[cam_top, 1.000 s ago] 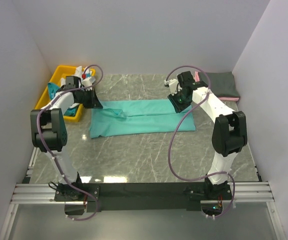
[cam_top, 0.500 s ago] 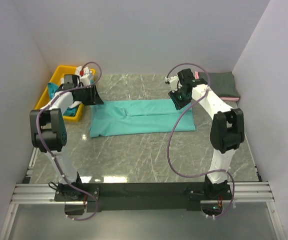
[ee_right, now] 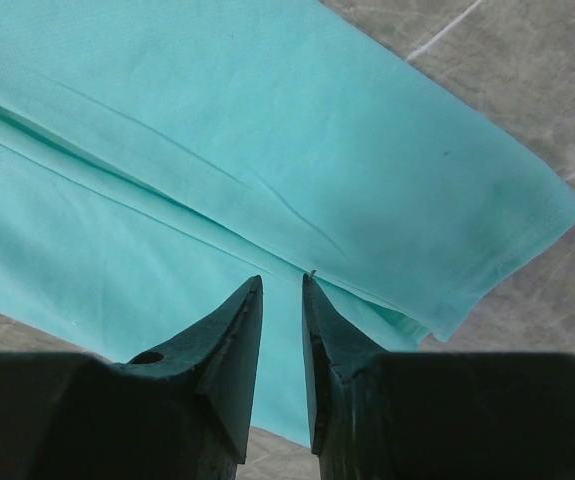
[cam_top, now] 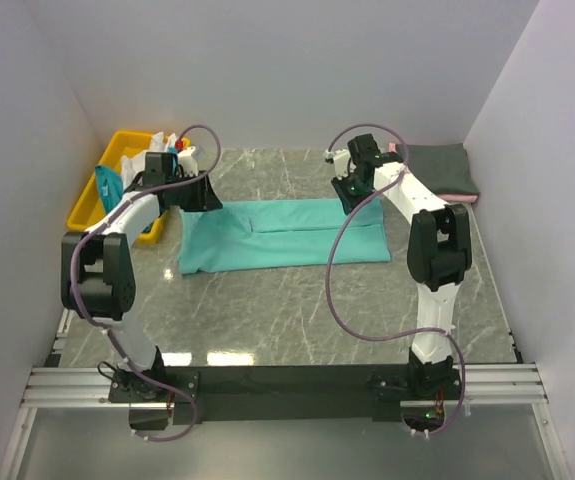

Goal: Fold and stack the t-shirts
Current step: Fold the tshirt

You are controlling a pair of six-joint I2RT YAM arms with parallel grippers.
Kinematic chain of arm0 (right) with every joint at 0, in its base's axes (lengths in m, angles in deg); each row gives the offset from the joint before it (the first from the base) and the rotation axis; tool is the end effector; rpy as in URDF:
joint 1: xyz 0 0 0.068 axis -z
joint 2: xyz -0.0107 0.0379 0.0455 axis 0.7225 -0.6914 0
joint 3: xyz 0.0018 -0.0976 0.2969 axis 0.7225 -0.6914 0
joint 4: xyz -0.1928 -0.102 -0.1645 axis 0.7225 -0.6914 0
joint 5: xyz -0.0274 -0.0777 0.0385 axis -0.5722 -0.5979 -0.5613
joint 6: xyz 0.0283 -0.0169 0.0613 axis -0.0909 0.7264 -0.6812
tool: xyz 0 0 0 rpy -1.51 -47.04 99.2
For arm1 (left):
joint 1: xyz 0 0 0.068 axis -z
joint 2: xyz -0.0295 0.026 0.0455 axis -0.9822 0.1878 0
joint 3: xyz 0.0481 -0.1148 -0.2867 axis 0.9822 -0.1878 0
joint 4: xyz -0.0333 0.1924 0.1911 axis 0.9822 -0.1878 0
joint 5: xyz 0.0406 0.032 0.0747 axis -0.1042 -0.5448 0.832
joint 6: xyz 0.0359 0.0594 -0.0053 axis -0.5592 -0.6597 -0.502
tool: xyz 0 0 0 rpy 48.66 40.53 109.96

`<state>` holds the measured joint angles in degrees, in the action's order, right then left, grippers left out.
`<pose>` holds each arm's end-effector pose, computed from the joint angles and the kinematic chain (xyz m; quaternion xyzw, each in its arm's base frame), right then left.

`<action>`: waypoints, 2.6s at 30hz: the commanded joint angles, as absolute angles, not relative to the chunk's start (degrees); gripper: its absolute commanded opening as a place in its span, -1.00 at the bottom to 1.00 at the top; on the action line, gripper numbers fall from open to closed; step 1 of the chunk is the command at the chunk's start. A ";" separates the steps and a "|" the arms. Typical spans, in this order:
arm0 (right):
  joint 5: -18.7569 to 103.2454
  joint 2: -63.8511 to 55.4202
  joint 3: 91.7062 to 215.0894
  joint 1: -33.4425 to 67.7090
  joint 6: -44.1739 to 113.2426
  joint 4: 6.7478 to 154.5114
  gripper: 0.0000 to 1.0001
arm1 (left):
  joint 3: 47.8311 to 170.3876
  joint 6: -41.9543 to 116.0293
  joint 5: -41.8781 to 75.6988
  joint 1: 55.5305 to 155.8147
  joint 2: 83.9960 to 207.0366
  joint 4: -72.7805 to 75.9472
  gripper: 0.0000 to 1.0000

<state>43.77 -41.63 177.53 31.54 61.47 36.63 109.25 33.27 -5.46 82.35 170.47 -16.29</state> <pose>0.4686 0.1325 0.2395 -0.3080 0.9199 0.0668 0.2333 0.4165 -0.0520 0.2604 0.0676 0.8907 -0.2781 0.3532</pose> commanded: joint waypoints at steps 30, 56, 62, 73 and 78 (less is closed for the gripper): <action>39.18 -50.83 183.94 32.37 62.35 35.88 -0.59 | 122.34 36.01 -9.11 86.73 190.59 -16.33 -0.50; 59.19 -27.21 153.17 28.15 72.02 21.29 -0.77 | 115.61 27.65 -3.22 82.86 170.30 -29.68 0.28; 59.92 -26.85 161.77 37.20 66.75 22.94 -0.76 | 104.71 32.92 5.12 87.07 169.42 -24.09 0.28; 48.05 -37.82 161.09 32.56 62.71 28.14 -0.85 | 118.05 31.62 17.52 88.75 186.80 -27.23 -0.38; 53.21 -38.01 157.31 27.73 64.97 25.86 -0.87 | 131.57 26.96 15.60 88.75 195.86 -29.26 -0.31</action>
<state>50.57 -38.88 158.84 30.49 63.41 27.21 125.32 30.89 14.49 88.69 190.84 -28.27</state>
